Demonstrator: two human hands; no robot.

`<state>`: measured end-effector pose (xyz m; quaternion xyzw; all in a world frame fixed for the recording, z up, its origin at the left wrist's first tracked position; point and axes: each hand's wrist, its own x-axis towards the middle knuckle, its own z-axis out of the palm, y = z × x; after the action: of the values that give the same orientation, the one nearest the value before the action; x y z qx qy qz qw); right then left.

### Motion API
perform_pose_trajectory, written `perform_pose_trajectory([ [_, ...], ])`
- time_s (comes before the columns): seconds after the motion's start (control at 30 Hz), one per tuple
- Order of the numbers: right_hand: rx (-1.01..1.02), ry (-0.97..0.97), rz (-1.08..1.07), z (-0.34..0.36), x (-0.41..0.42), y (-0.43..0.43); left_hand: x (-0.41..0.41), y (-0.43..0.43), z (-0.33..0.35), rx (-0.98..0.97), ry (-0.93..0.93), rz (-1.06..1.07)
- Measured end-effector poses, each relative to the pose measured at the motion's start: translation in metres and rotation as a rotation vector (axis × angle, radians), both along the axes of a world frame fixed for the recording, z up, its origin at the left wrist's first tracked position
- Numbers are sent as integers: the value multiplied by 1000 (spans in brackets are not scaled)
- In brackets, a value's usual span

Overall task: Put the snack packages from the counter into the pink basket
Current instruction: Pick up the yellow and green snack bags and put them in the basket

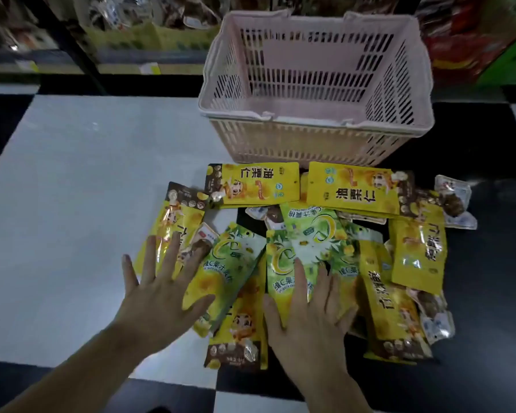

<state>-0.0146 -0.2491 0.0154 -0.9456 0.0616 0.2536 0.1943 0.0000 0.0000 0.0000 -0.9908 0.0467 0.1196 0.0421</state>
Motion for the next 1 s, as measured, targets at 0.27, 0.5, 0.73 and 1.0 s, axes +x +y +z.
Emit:
perform_pose_trajectory([
  [0.27, -23, -178, 317, -63, 70, 37, 66, 52, -71, 80, 127, 218],
  [0.5, -134, -50, 936, -109, 113, 78, 100, 78, -120, -214, 247, 526],
  [0.73, -288, 100, 1213, -111, 132, 114, 125, 72, -124, -339, 229, 676],
  [1.0, -349, 91, 1281, -113, 140, 126, 158, 71, -125, -428, 204, 727],
])
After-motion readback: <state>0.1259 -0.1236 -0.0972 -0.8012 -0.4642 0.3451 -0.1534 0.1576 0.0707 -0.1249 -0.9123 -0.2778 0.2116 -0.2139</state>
